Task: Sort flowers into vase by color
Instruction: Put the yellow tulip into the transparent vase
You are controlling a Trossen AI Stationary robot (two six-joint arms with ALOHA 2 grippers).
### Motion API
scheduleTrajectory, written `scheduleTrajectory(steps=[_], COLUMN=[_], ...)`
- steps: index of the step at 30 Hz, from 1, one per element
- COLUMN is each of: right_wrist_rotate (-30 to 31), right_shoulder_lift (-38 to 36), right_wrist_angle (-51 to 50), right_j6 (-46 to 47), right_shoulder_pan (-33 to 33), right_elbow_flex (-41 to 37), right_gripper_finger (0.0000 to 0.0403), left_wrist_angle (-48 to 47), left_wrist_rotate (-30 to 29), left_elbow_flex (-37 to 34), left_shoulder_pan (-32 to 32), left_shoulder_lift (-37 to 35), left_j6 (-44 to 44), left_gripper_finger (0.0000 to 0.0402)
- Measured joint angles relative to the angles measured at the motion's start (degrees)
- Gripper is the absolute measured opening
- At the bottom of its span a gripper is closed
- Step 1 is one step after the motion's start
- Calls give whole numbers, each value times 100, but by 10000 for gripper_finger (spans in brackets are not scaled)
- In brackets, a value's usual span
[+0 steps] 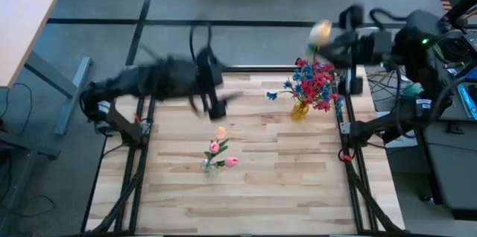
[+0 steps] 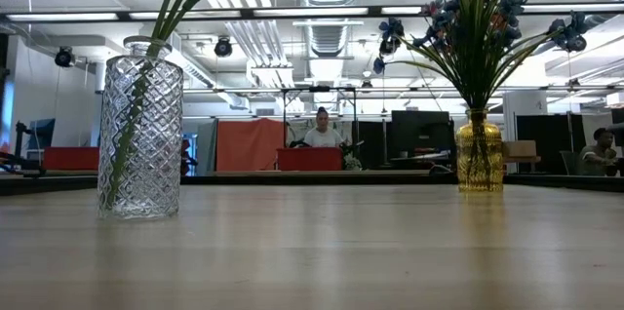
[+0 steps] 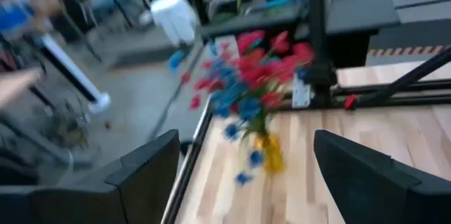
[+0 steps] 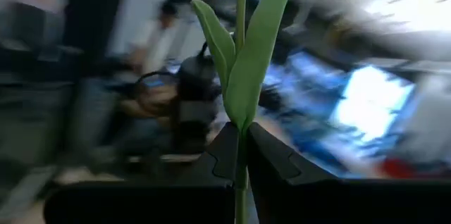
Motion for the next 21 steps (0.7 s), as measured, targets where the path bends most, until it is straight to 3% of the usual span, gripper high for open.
scheduleTrajectory(steps=[5,8,10,15,21], right_wrist_rotate=[-148,-148,-126,-100,147], right_shoulder_lift=[-24,-12,7,232,585], right_wrist_angle=[-284,68,273,1070,1561], right_j6=[407,754,900,1110,1226], right_shoulder_pan=[847,1307,1579,2058,2313], right_elbow_flex=[-255,-462,-682,-1339,-1793], right_gripper_finger=[13,13,13,13,13], left_wrist_angle=[2376,3899,4506,5175,6222], left_wrist_rotate=[-1747,-2109,-1710,-21,91], left_elbow_flex=[-1772,-2385,-2653,-3071,-3203], left_shoulder_pan=[-1319,-1759,-1875,-1802,-1788], left_shoulder_lift=[-395,-681,-807,-759,-480], left_j6=[986,1532,1520,998,1393], left_gripper_finger=[310,310,310,310,310])
